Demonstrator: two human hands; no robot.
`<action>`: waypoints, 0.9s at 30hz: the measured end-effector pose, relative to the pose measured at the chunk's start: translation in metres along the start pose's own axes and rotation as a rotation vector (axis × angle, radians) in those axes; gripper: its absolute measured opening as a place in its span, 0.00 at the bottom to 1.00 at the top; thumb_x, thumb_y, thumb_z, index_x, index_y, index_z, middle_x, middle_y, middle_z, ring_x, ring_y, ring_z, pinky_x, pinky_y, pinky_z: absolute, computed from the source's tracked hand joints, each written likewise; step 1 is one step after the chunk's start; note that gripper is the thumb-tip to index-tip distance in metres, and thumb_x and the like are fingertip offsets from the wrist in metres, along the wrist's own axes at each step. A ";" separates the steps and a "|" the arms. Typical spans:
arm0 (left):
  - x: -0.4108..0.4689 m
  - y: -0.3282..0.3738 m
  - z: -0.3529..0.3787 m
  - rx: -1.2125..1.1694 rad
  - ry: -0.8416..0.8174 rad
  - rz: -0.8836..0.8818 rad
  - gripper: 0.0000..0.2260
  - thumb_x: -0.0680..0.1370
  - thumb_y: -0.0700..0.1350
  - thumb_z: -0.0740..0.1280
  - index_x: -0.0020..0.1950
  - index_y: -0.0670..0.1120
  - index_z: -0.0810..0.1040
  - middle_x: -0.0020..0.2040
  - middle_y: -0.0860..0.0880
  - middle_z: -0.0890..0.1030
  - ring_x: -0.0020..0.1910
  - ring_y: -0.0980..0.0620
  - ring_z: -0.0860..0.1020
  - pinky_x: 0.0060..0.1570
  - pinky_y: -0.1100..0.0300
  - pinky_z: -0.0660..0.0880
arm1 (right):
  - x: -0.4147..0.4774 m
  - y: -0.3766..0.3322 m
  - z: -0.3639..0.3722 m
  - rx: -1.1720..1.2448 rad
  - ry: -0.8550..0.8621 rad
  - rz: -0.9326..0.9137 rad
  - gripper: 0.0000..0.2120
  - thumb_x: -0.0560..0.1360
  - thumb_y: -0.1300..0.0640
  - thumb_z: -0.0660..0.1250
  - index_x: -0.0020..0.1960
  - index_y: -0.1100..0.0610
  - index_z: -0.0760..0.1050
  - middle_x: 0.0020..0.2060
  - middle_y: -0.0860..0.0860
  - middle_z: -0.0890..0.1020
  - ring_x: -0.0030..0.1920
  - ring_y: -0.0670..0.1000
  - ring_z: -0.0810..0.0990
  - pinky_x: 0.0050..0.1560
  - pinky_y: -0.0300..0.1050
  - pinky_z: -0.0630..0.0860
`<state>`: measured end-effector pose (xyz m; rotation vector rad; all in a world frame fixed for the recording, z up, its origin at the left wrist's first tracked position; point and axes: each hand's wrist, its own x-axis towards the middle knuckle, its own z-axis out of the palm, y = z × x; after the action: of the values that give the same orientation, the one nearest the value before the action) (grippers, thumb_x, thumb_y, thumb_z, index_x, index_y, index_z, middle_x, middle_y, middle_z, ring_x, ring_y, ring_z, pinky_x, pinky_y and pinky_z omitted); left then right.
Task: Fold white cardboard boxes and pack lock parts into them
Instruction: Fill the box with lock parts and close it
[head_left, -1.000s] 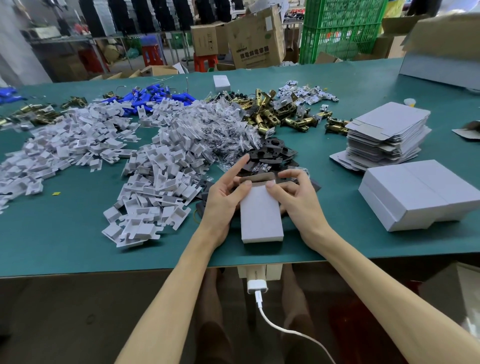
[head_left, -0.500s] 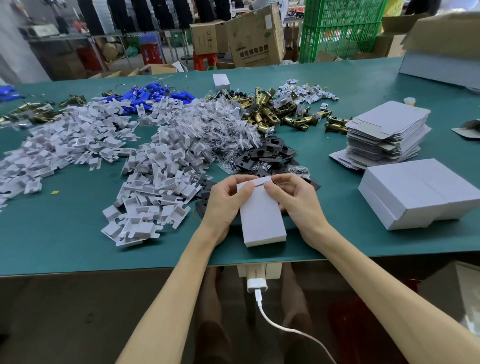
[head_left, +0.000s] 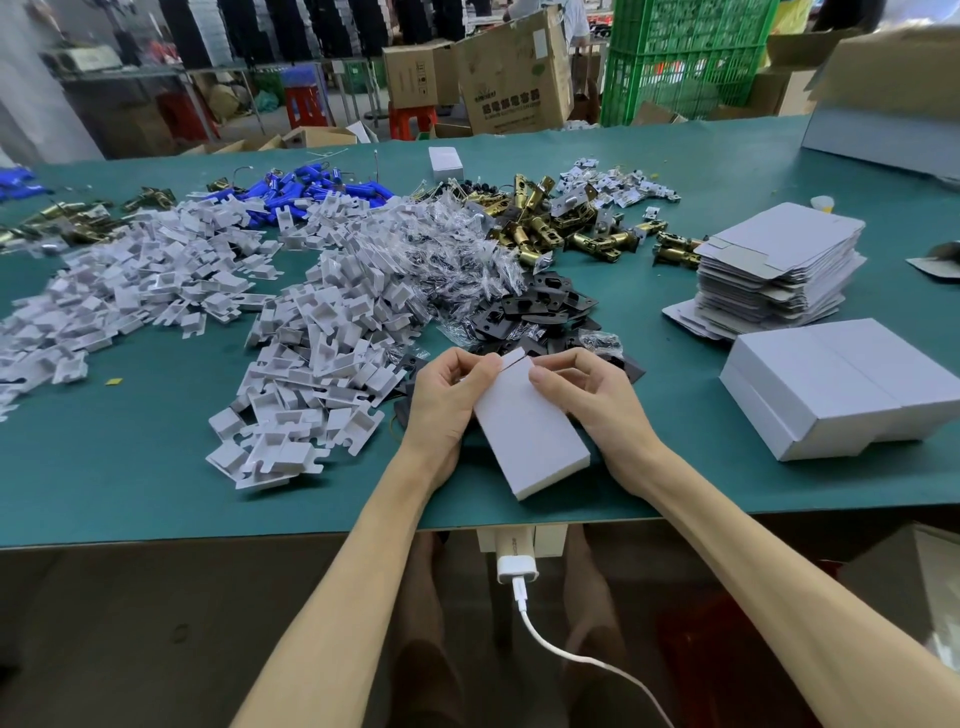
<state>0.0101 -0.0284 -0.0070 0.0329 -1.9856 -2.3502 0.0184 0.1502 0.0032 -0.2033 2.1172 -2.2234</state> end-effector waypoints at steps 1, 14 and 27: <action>0.000 0.000 0.000 -0.003 0.012 -0.001 0.09 0.82 0.43 0.71 0.43 0.44 0.76 0.37 0.47 0.80 0.37 0.49 0.75 0.36 0.55 0.73 | -0.001 -0.001 0.000 0.005 -0.027 0.010 0.12 0.75 0.53 0.76 0.55 0.56 0.80 0.47 0.50 0.87 0.45 0.49 0.85 0.43 0.43 0.79; 0.000 0.003 0.000 -0.096 0.009 -0.004 0.11 0.82 0.40 0.71 0.41 0.44 0.74 0.38 0.45 0.77 0.36 0.50 0.74 0.37 0.56 0.72 | -0.003 -0.002 -0.002 0.082 -0.038 -0.005 0.13 0.71 0.54 0.75 0.55 0.55 0.83 0.48 0.53 0.87 0.46 0.50 0.85 0.43 0.41 0.80; -0.001 0.005 -0.001 -0.102 -0.114 0.012 0.10 0.80 0.38 0.72 0.41 0.45 0.76 0.39 0.48 0.81 0.39 0.53 0.75 0.44 0.56 0.74 | -0.005 -0.013 -0.012 0.265 -0.056 0.145 0.11 0.75 0.61 0.72 0.56 0.57 0.86 0.47 0.58 0.87 0.40 0.52 0.85 0.37 0.40 0.80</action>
<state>0.0112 -0.0302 -0.0021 -0.1208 -1.9029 -2.4954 0.0228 0.1633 0.0157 -0.0925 1.7263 -2.3496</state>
